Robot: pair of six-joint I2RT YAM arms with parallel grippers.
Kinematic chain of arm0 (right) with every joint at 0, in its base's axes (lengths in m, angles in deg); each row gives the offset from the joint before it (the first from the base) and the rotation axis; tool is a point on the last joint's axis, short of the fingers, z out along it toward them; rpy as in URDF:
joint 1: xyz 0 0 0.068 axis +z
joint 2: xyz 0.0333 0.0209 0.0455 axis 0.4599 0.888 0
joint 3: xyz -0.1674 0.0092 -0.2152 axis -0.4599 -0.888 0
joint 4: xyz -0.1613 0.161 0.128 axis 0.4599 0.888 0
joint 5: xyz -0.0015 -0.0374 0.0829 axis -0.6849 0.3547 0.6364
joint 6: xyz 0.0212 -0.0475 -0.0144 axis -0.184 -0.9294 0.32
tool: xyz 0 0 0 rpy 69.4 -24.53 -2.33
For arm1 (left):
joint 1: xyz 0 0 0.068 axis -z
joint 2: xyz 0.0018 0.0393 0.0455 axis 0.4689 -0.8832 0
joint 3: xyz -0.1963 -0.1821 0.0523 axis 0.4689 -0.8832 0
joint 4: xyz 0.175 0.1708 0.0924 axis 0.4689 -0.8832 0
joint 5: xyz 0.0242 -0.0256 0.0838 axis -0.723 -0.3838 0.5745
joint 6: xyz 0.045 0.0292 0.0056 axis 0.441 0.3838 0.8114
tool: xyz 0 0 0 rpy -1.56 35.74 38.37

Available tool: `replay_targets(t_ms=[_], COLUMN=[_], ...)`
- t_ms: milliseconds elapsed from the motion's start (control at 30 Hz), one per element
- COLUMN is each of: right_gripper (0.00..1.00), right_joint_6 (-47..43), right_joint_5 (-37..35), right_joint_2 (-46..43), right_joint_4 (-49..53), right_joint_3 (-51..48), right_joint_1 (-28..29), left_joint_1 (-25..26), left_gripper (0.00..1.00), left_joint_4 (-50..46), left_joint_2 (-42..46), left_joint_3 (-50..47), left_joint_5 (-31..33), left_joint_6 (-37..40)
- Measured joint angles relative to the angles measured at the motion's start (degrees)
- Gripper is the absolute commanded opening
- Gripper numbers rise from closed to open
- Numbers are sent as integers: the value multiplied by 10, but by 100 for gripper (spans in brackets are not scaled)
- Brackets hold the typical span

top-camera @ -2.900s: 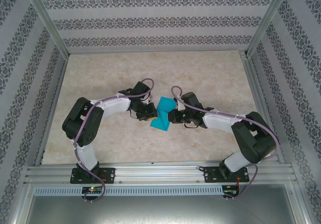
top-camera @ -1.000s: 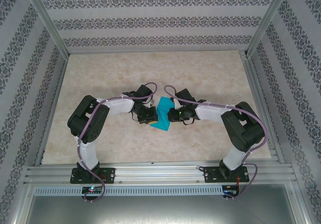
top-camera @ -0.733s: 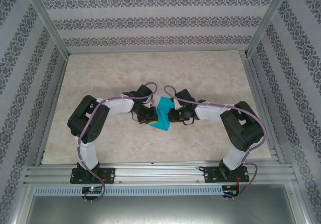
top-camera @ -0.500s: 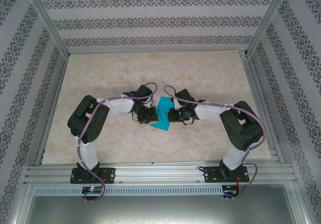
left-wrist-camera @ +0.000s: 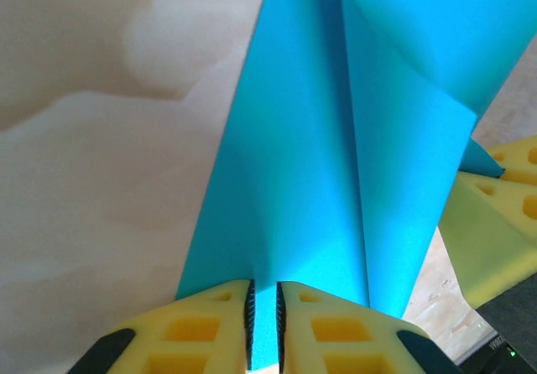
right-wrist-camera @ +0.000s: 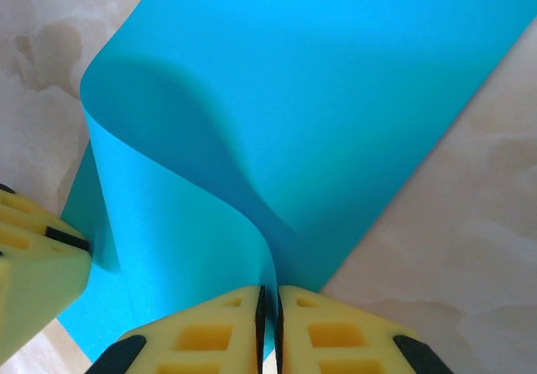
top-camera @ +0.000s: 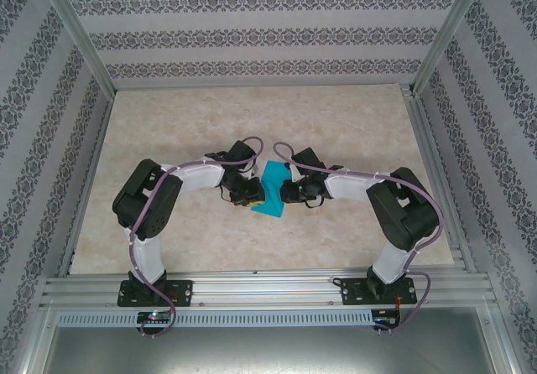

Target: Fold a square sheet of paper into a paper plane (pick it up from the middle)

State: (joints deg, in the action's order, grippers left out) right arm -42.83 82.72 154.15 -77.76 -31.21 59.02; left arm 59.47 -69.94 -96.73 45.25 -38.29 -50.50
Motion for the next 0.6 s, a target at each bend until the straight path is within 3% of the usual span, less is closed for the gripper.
replay_targets(t_ms=[267,600], right_gripper=[14,14], right_joint_6=[-2,-3], right_joint_5=[-1,-1], right_joint_2=[1,5], right_joint_4=[0,0], right_joint_3=[0,4], right_joint_1=[0,0], left_joint_1=[-4,-20], left_gripper=[12,10], left_joint_4=[26,180], left_joint_2=[73,39], left_joint_3=[-4,-12], left_joint_5=[33,-30], left_joint_6=[-17,-94])
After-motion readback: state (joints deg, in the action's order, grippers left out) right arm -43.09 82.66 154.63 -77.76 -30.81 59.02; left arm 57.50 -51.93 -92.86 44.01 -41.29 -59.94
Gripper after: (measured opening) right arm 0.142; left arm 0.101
